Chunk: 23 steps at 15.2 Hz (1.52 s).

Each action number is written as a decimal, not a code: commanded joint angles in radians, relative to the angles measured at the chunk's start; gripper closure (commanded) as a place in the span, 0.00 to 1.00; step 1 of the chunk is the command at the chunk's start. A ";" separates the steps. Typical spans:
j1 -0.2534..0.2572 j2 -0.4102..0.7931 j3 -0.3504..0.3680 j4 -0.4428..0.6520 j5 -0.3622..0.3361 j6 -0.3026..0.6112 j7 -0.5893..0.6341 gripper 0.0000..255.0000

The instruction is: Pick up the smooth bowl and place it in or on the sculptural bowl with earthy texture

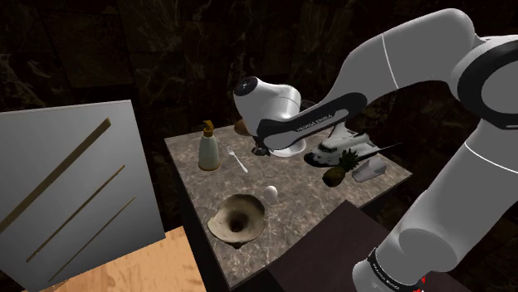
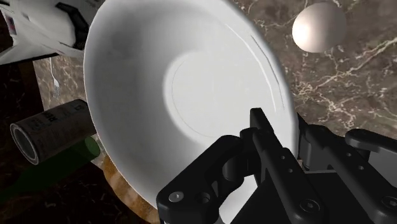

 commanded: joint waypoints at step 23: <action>0.328 0.206 0.276 0.272 0.110 -0.345 0.456 1.00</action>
